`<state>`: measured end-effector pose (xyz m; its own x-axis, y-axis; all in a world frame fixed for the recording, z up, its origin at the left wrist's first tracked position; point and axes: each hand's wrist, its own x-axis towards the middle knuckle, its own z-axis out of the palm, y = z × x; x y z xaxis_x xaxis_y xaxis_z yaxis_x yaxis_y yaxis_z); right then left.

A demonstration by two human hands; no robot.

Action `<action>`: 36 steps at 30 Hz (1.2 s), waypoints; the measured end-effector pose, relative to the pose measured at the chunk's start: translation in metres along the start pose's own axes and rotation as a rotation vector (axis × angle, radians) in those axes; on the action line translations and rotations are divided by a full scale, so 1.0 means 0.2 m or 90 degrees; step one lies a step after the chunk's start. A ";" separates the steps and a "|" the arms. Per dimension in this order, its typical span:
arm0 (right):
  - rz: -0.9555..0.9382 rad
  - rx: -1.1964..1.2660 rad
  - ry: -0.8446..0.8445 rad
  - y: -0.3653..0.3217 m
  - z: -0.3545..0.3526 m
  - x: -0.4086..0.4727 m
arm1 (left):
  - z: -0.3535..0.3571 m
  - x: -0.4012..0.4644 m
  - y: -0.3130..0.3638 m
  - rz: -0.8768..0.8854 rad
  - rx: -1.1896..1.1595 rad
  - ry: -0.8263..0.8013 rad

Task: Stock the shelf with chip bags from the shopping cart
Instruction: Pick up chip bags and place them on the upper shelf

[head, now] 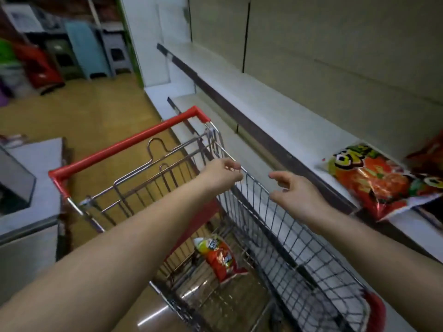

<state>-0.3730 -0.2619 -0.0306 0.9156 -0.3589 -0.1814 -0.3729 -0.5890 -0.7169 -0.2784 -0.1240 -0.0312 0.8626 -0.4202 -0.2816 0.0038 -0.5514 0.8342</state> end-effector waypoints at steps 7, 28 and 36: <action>0.115 0.040 -0.149 0.27 0.37 0.04 | 0.19 0.02 -0.53 -0.207 -0.035 -0.025; 0.319 0.112 -0.276 0.97 1.04 0.22 | 0.86 0.49 -1.39 -0.545 -0.189 0.012; 0.388 0.165 -0.289 1.12 1.15 0.26 | 1.00 0.62 -1.60 -0.640 -0.231 0.046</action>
<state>-0.3741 -0.2460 -0.3557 0.5550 -0.2013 -0.8071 -0.8310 -0.1769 -0.5273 -0.2745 -0.1429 -0.4282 0.4077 0.1580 -0.8993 0.8691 -0.3692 0.3291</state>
